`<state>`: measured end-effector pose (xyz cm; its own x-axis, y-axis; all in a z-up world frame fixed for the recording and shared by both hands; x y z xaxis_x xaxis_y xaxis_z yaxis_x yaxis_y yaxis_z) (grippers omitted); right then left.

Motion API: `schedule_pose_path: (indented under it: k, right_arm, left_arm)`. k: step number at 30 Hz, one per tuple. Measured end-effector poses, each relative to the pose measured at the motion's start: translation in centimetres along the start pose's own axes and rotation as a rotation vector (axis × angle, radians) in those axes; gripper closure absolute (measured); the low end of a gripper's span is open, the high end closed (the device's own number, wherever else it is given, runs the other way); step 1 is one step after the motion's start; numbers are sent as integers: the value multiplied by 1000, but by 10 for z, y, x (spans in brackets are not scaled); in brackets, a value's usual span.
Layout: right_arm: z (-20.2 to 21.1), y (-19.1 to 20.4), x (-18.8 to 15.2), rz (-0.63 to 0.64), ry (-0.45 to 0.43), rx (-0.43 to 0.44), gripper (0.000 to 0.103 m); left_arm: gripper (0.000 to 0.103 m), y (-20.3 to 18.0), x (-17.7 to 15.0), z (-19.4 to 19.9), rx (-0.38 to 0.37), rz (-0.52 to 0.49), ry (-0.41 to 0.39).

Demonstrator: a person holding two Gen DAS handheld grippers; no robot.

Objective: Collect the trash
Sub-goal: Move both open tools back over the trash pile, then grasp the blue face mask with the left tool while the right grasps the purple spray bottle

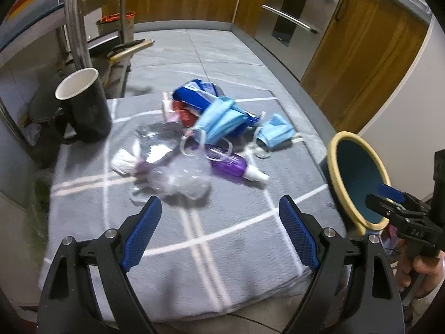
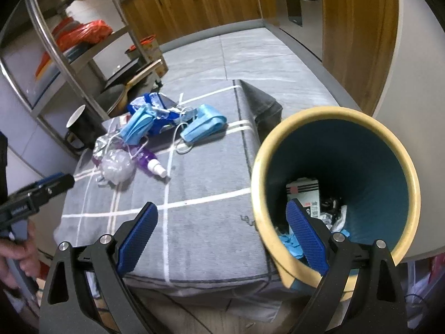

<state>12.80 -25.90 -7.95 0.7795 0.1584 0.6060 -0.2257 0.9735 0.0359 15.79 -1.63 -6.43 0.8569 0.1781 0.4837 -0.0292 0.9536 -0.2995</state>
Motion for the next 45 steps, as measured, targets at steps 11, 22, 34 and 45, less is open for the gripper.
schedule_pose_path:
  k: [11,22,34,45]
  right_arm:
    - [-19,15,1,29,44,29,10]
    - [-38,36,11,68,61,78,10]
    - [-42,41,15,67,54,112,10]
    - [-34,44,17,68,29,120,10]
  left_arm:
    - [25,-5,47,-25,-20,-38,-16]
    - [31,-39,86,-94,86,-233,28]
    - [66,-45,74,-137,146,-350,119]
    - [93,-49,69,-87,40,-292,57]
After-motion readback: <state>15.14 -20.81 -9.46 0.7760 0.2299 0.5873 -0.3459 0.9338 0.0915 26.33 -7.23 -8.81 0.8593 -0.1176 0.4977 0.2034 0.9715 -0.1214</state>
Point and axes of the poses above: each gripper's, at about its wrist camera, not at the fingertips, and z roughly against the way its jaws point, y to its left, x to its top, the point moved 5 cm from there along -z, roughly the way its jaws point, and after that the axes turned 14 degrees about z, right-handed, at the moved point
